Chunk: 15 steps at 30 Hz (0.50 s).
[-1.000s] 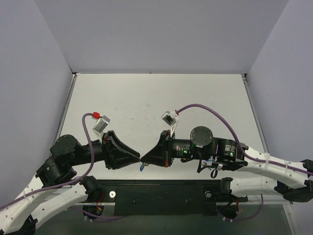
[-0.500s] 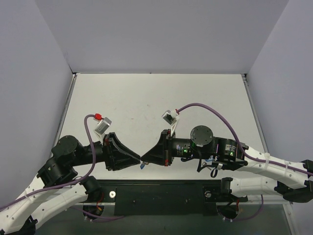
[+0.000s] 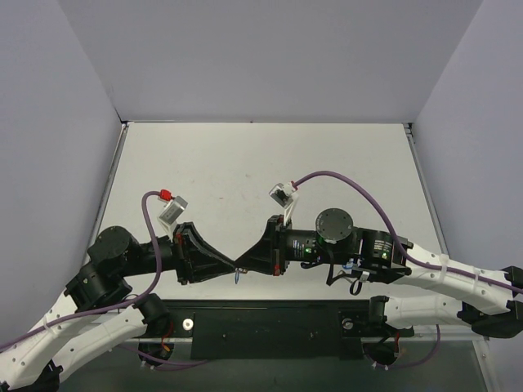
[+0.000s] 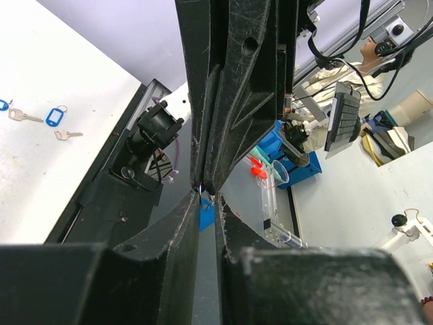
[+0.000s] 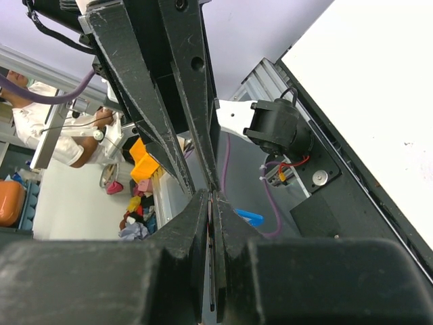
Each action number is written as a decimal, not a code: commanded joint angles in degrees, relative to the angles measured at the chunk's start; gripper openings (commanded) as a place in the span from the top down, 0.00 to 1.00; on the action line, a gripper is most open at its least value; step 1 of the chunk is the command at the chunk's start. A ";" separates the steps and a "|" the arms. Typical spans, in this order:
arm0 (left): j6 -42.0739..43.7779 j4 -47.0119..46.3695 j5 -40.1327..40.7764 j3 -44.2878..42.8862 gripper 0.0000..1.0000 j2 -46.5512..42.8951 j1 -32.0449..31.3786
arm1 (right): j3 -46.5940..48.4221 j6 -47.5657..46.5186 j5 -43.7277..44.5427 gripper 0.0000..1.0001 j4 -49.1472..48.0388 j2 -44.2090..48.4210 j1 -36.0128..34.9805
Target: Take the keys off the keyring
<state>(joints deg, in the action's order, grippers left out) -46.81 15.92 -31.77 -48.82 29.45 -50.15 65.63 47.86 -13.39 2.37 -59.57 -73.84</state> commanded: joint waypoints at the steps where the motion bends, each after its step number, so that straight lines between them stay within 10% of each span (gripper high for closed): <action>1: -0.74 -4.58 -1.36 0.56 0.81 0.52 0.05 | 1.52 0.22 -1.03 1.00 -4.04 0.16 0.28; 4: -1.62 -5.90 -2.42 1.00 1.00 0.87 0.05 | 1.35 0.22 -0.85 1.00 -4.04 0.07 0.37; 15: -10.74 -14.49 10.04 6.80 1.00 0.08 0.05 | -1.55 4.88 4.15 1.00 -9.92 -1.69 1.07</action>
<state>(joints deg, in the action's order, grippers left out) -52.12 10.72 -29.26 -44.91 29.08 -50.04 65.32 49.06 -11.60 2.31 -59.29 -72.75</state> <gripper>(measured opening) 0.016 0.008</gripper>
